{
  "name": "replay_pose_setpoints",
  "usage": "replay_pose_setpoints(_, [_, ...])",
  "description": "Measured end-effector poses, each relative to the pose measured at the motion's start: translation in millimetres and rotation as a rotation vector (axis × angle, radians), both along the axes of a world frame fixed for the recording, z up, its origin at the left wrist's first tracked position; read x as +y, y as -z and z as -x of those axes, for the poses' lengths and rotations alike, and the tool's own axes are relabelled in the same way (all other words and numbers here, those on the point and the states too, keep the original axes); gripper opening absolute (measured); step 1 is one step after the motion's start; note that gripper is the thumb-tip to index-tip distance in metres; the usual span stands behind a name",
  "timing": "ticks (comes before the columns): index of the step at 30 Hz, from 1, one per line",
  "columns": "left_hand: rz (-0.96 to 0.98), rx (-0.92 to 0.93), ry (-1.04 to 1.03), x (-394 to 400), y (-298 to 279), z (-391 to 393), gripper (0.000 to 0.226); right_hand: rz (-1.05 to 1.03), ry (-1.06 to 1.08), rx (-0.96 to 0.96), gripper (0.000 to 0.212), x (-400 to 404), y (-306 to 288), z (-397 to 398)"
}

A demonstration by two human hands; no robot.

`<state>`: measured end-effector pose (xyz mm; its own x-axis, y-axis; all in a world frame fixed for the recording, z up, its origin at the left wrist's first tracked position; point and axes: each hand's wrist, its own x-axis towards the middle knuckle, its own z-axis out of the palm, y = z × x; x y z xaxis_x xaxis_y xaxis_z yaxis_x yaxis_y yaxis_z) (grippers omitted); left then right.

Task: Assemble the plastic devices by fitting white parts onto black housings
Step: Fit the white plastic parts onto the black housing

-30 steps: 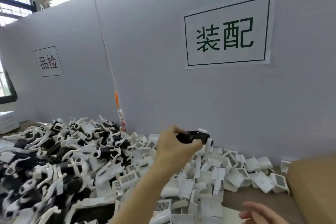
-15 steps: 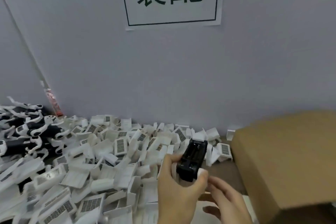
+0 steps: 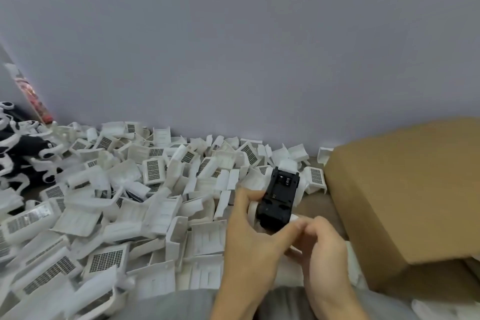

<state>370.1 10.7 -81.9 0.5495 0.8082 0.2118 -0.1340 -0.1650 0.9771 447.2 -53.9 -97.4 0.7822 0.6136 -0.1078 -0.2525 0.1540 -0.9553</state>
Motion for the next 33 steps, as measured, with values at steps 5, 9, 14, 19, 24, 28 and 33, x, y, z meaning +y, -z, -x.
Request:
replay_pose_setpoints(5, [-0.035, 0.038, 0.086, -3, 4, -2, 0.049, -0.061, -0.011, 0.144, 0.049, -3, 5, -4])
replay_pose_setpoints(9, [0.169, -0.149, 0.183, 1, 5, -3, 0.031, 0.026, -0.050, -0.124, 0.048, -7, 1, -7])
replay_pose_setpoints(14, [0.422, -0.131, 0.111, 7, 13, -7, 0.040, 0.068, -0.137, -0.163, 0.045, -17, 10, -5])
replay_pose_setpoints(19, [0.457, -0.057, 0.149, 9, 22, -7, 0.058, 0.147, -0.189, -0.339, 0.035, -23, 7, 0])
replay_pose_setpoints(24, [0.425, -0.113, 0.073, 10, 23, -6, 0.038, 0.195, -0.071, -0.421, 0.027, -20, 1, -4])
replay_pose_setpoints(28, [0.434, -0.146, 0.105, 7, 20, -7, 0.029, 0.193, -0.129, -0.492, 0.028, -19, 0, 6])
replay_pose_setpoints(33, [0.420, -0.161, 0.130, 4, 18, -7, 0.019, 0.371, -0.098, -0.651, 0.051, -14, 6, 12])
